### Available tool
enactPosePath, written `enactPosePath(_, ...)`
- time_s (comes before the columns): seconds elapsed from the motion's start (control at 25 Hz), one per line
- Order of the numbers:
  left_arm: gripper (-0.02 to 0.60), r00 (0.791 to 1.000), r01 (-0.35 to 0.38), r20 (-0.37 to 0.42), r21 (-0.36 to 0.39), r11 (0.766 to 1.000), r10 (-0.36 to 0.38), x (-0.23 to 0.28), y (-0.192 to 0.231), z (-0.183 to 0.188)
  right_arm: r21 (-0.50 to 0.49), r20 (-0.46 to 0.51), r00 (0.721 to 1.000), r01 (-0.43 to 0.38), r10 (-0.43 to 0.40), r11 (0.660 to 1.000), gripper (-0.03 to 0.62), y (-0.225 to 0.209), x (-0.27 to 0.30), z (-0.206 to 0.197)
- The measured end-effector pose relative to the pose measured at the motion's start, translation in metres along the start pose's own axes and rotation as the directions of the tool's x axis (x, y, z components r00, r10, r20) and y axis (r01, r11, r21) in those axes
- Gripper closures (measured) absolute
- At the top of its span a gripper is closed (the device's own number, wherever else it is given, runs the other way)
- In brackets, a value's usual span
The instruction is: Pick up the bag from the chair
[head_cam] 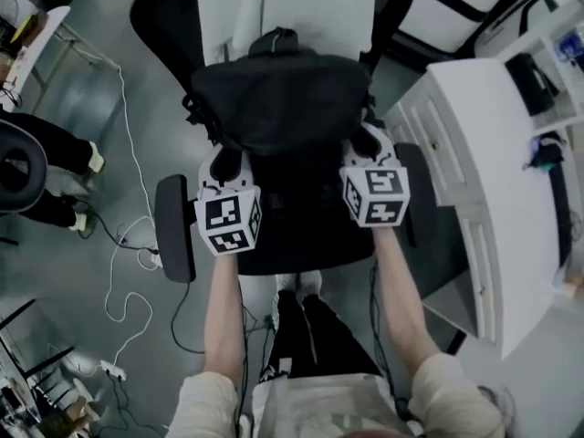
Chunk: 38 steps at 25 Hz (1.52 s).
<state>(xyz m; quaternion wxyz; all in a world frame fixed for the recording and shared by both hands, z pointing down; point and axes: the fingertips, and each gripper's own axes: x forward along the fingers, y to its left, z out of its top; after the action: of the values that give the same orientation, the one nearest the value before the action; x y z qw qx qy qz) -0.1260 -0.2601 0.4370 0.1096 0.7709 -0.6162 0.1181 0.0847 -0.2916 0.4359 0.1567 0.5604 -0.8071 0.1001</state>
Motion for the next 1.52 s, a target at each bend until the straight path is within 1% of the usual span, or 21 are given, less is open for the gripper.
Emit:
enactPosePath(0.16,0.497,0.997,-0.002,0.083,0.022,1.000,0.000,-0.016,0.002,0.065,0.004,0.064,0.998,0.010,-0.010,1.000,0.534,-0.002,-0.019,0.062)
enactPosePath(0.36,0.497,0.989,-0.015,0.145,0.043,0.999,0.008,-0.056,-0.004,0.131,0.013,0.142,0.989,0.032,-0.033,0.999,0.536,0.003,-0.067,0.127)
enactPosePath(0.52,0.497,0.980,-0.017,0.198,0.058,0.998,0.005,-0.094,-0.011,0.174,0.009,0.207,0.977,0.044,-0.045,0.999,0.537,0.010,-0.106,0.168)
enactPosePath(0.68,0.497,0.971,-0.031,0.240,0.079,0.996,0.012,-0.141,-0.011,0.201,0.015,0.257,0.966,0.017,-0.020,1.000,0.537,0.029,-0.143,0.192)
enactPosePath(0.84,0.497,0.964,-0.038,0.266,0.097,0.995,0.011,-0.179,-0.024,0.212,0.025,0.292,0.956,0.013,-0.020,1.000,0.536,0.037,-0.183,0.198)
enactPosePath(1.04,0.497,0.952,-0.031,0.306,0.079,0.996,0.006,-0.215,-0.039,0.215,-0.001,0.331,0.944,0.005,-0.005,1.000,0.536,0.042,-0.223,0.205)
enactPosePath(1.2,0.497,0.954,-0.036,0.299,0.092,0.995,0.006,-0.237,-0.046,0.204,0.021,0.329,0.944,0.000,-0.007,1.000,0.536,0.050,-0.247,0.190)
enactPosePath(1.52,0.497,0.943,-0.039,0.334,0.118,0.992,-0.003,-0.262,-0.062,0.191,0.042,0.357,0.934,0.003,-0.018,0.999,0.536,0.054,-0.276,0.171)
